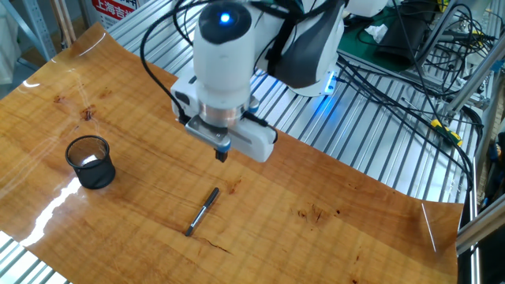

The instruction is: Put the pen into the pen holder

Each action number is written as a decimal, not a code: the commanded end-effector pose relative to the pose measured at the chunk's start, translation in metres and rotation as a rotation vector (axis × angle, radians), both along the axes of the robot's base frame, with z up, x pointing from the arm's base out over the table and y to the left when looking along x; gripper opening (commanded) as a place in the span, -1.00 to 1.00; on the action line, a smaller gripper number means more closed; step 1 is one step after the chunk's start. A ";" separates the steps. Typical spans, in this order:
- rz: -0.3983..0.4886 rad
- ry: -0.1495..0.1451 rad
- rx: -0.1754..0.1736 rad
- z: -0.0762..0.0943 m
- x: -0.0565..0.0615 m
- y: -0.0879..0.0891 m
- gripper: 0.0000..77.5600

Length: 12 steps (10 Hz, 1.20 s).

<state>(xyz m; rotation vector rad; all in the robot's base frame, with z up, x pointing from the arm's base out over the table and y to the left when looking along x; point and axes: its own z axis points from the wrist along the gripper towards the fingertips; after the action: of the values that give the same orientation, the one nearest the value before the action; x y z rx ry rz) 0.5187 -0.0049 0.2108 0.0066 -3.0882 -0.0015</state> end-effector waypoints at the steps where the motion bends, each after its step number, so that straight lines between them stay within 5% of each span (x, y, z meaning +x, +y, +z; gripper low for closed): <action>1: -0.025 0.009 -0.007 -0.029 0.002 0.003 -1.00; 4: -0.035 0.020 -0.025 -0.047 0.000 0.004 -1.00; 8: -0.027 0.025 -0.029 -0.047 0.000 0.003 -1.00; 12: 0.007 0.007 0.028 -0.047 0.000 0.003 -1.00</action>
<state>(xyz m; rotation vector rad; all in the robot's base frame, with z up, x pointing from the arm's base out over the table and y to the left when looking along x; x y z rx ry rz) 0.5178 -0.0014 0.1621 0.0022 -3.0686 -0.0215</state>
